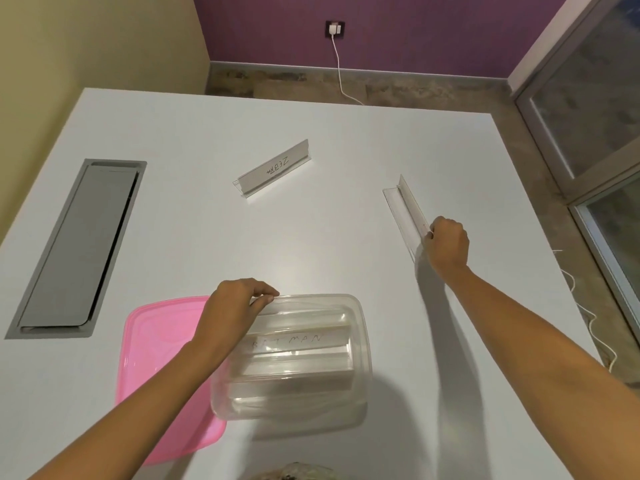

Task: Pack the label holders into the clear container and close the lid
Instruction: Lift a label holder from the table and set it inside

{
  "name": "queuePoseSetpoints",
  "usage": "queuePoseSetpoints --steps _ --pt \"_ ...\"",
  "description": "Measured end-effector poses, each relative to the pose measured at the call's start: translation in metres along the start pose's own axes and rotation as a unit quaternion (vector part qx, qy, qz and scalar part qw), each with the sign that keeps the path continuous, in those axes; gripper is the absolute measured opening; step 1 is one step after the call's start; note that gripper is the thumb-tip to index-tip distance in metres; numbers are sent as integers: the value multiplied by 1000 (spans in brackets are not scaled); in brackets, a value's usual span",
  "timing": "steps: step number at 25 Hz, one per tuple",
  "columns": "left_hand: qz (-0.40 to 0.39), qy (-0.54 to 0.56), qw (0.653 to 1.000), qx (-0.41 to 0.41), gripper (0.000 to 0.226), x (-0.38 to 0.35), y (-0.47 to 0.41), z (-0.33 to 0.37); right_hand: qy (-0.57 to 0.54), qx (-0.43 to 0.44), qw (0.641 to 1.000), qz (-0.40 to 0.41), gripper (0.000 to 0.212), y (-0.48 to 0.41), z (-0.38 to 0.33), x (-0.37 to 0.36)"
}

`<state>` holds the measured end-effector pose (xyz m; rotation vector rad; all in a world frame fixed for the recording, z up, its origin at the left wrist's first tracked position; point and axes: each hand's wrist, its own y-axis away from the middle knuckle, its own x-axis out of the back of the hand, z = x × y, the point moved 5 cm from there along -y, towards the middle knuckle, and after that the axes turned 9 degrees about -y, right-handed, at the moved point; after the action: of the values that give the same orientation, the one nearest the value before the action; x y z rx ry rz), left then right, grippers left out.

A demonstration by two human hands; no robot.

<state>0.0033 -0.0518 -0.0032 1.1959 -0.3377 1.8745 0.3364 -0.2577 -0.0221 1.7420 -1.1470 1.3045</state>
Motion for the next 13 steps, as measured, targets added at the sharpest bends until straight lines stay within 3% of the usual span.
queuePoseSetpoints --steps 4,7,10,13 --pt "26 23 999 -26 15 5 13 13 -35 49 997 39 10 35 -23 19" --pt "37 127 991 -10 13 14 22 25 -90 122 984 91 9 78 -47 39" --pt "28 349 933 81 17 27 27 29 -96 227 949 197 6 124 -70 69" --pt "-2 465 876 128 29 41 32 37 -87 304 906 283 10 164 -89 93"
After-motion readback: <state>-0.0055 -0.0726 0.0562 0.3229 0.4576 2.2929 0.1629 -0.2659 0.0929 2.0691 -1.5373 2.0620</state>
